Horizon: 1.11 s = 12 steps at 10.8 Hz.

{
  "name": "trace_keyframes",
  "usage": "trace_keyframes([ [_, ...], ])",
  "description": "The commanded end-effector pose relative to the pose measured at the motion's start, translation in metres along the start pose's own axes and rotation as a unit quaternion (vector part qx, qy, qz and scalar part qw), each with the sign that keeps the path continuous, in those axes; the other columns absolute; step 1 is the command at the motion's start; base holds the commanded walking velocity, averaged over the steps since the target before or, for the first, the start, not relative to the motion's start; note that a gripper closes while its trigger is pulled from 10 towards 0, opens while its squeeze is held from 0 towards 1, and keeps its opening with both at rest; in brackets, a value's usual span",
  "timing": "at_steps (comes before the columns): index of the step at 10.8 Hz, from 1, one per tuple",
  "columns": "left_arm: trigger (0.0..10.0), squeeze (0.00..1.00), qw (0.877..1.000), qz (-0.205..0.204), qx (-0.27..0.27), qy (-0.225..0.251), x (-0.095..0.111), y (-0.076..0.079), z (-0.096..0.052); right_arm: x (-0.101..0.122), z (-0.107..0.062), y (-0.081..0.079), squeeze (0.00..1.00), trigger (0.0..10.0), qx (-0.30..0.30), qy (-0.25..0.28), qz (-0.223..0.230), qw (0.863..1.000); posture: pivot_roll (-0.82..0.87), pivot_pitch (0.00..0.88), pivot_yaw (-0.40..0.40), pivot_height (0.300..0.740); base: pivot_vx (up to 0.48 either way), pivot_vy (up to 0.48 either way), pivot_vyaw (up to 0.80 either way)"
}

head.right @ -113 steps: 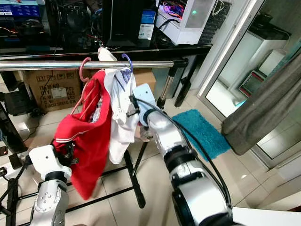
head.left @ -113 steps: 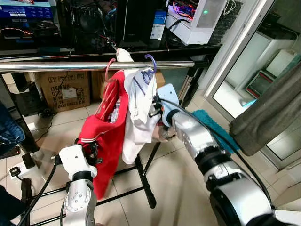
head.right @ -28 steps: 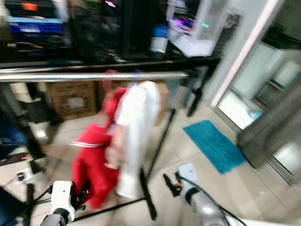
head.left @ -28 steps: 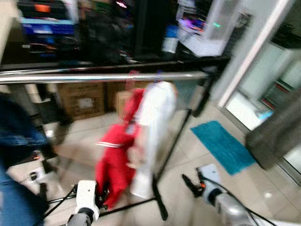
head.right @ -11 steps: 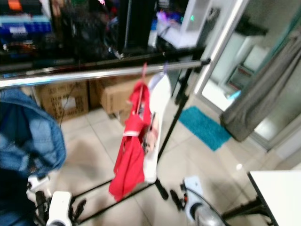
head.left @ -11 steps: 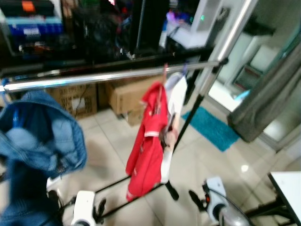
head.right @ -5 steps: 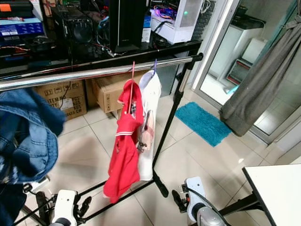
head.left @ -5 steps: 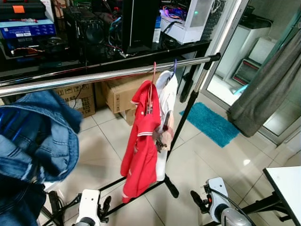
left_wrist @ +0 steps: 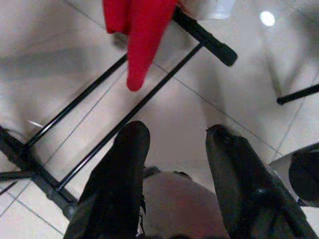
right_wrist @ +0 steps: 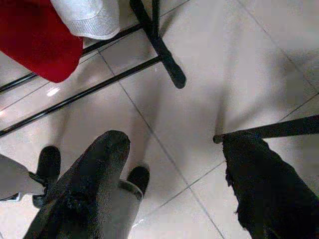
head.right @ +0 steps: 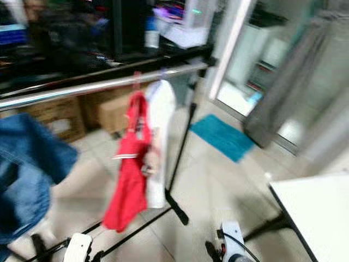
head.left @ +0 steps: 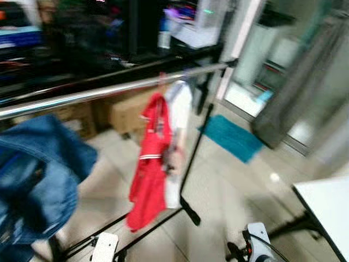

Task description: Hang hanger

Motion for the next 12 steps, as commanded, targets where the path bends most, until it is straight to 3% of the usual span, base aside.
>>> trace_keyframes([
  [1,10.0,0.0,1.0,0.004,-0.006,-0.022,-0.009,0.006,-0.001,0.012,0.001,0.005,0.0,10.0,-0.004,0.016,-0.009,1.0,0.15,0.008,-0.138,0.714,0.0,0.0,0.0],
  [4,10.0,0.0,1.0,0.015,-0.003,-0.02,-0.005,0.004,0.001,0.014,0.003,0.006,0.0,10.0,-0.014,0.015,0.005,1.0,0.15,0.0,-0.143,0.714,0.0,0.0,0.0],
  [6,10.0,0.0,0.997,0.059,0.0,0.041,0.019,0.002,0.004,0.027,0.002,0.009,0.0,10.0,-0.026,0.069,0.022,0.997,0.15,0.003,-0.137,0.714,0.0,0.0,-0.25],
  [8,10.0,0.0,0.993,0.03,0.015,0.115,0.05,-0.003,0.007,0.047,0.004,0.006,0.0,10.0,-0.016,0.116,0.019,0.993,0.15,0.005,-0.13,0.714,0.0,0.0,0.0],
  [10,10.0,0.0,0.985,0.008,0.004,0.172,0.073,0.002,0.009,0.06,0.005,0.003,0.0,10.0,-0.012,0.148,0.017,0.989,0.16,0.006,-0.13,0.714,0.0,0.0,0.0],
  [12,10.0,0.0,0.983,0.013,-0.027,0.183,0.078,0.015,0.011,0.062,0.005,0.003,0.0,10.0,-0.01,0.15,0.007,0.989,0.16,0.008,-0.134,0.714,0.0,0.0,0.0],
])
Point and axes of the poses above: a point about 5 cm out from each wrist's last joint towards the gripper, its own z axis pointing out of the wrist towards the gripper, its own x axis along the axis of the wrist's last joint, y = z × x, the point moved 2 cm from there along z, pointing out of the wrist towards the gripper, and after that the axes turned 2 degrees about -z, right-handed, at the moved point
